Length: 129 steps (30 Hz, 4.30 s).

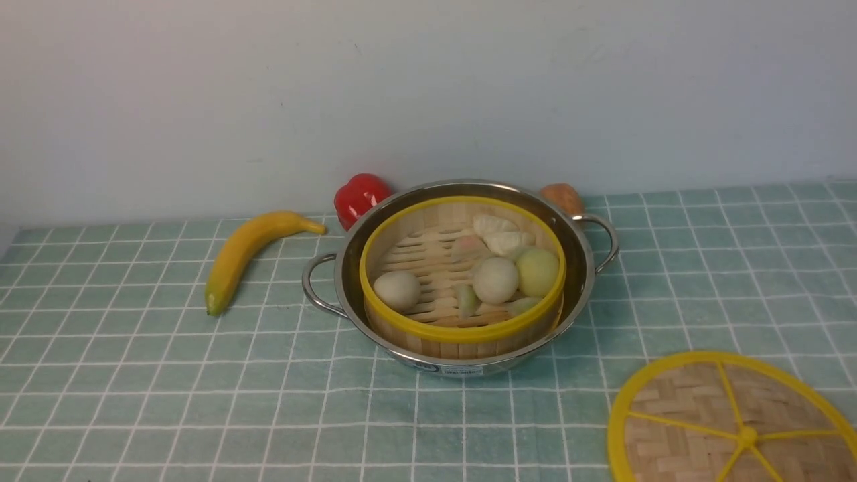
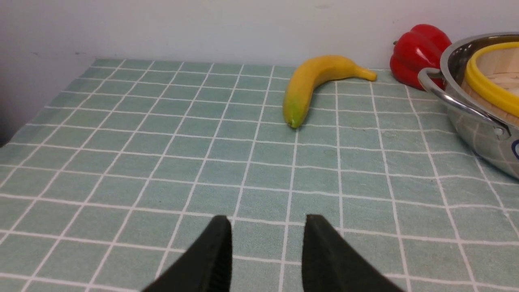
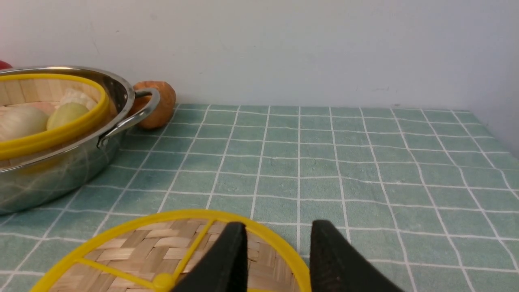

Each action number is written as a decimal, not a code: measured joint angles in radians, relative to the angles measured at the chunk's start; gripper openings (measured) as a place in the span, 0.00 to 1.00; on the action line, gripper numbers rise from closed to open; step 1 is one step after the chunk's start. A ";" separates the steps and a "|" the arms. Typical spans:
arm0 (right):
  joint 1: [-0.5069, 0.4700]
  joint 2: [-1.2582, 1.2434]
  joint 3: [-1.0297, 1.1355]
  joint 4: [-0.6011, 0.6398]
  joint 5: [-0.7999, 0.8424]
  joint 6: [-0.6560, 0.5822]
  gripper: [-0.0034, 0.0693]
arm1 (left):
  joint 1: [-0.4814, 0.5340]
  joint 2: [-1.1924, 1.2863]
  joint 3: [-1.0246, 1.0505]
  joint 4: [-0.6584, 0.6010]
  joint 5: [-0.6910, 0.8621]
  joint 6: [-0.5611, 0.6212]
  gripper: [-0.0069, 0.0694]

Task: Place the steamer in the pot on the blue tablecloth, and put the lid on the steamer.
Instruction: 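Move the gripper down to the bamboo steamer lid and grasp its center knob, then place the bamboo steamer lid onto the steamer basket in the pot with the right gripper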

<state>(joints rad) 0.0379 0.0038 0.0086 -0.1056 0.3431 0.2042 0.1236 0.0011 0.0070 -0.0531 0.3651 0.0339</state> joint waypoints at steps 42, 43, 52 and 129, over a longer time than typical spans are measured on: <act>0.000 0.232 -0.460 -0.003 0.181 0.043 0.38 | 0.000 0.000 0.000 0.011 0.000 0.000 0.41; 0.000 0.237 -0.474 -0.001 0.205 0.044 0.38 | 0.000 0.000 0.000 0.011 0.000 0.000 0.41; 0.000 0.425 -0.586 0.230 0.462 0.001 0.38 | 0.000 0.000 0.000 0.011 -0.003 0.000 0.41; 0.419 1.605 -1.514 0.290 0.760 -0.613 0.25 | 0.000 0.000 0.000 0.012 -0.003 0.000 0.41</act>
<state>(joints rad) 0.4572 1.6091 -1.5055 0.1842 1.1031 -0.4088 0.1236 0.0011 0.0070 -0.0415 0.3622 0.0339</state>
